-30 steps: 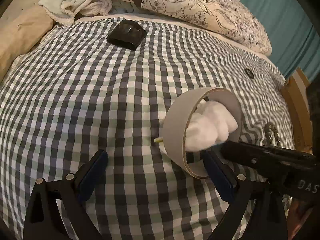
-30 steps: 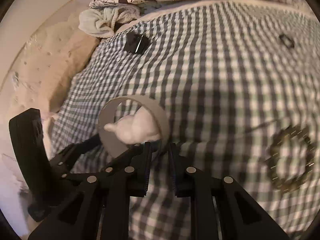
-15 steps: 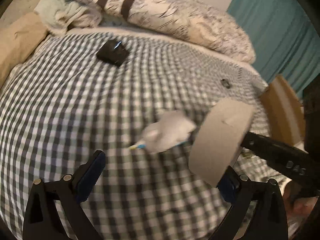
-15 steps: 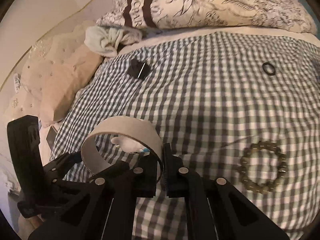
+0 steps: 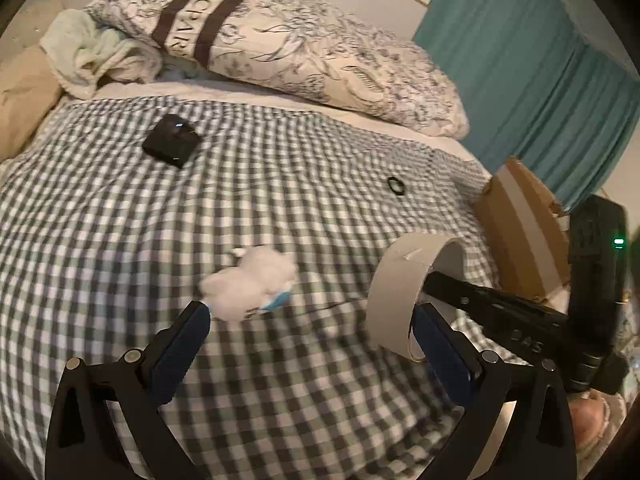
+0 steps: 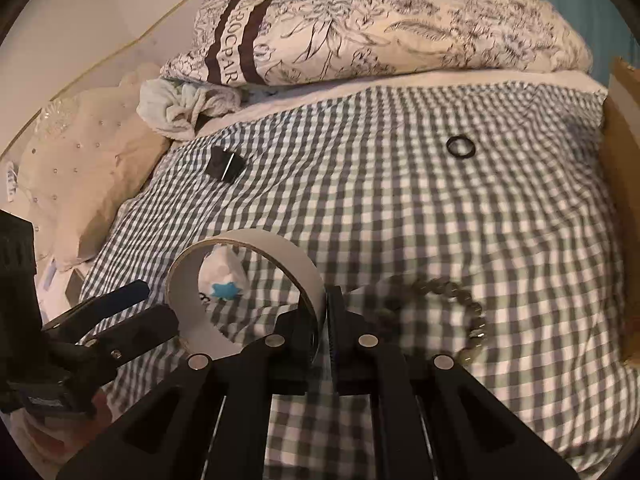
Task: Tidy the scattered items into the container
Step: 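Grasp the white figurine with left gripper while right holds the tape roll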
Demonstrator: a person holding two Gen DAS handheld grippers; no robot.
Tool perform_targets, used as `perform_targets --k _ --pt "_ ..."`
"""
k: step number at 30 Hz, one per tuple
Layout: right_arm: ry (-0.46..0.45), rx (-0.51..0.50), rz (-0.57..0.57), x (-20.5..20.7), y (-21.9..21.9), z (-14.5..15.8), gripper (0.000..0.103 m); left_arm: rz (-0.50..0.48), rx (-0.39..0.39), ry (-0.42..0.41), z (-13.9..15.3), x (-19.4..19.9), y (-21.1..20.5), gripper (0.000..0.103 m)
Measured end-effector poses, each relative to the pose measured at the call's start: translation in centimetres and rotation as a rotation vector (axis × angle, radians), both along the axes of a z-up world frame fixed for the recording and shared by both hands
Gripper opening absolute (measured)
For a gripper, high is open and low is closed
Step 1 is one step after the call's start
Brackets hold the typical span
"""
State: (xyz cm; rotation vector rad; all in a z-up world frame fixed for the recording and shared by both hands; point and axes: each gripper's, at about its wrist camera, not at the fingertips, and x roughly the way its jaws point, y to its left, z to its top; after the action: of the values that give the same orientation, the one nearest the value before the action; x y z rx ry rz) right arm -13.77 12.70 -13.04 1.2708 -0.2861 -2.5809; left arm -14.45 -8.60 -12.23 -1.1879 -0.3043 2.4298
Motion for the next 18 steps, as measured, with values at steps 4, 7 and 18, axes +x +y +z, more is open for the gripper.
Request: perform_targets --k 4,7,18 --pt "-0.006 0.010 -0.054 -0.7 1.3 -0.5 0.006 -0.012 0.148 0.037 1.2 0.4 -0.8 0.103" --pt "0.005 0.006 -0.078 -0.7 2.4 -0.4 0.006 0.086 0.027 0.063 1.1 -0.4 -1.1 0.103" --pt "0.012 -0.045 -0.110 0.7 4.7 1.5 0.006 0.148 -0.324 0.016 -4.7 -6.1 1.8 0.103"
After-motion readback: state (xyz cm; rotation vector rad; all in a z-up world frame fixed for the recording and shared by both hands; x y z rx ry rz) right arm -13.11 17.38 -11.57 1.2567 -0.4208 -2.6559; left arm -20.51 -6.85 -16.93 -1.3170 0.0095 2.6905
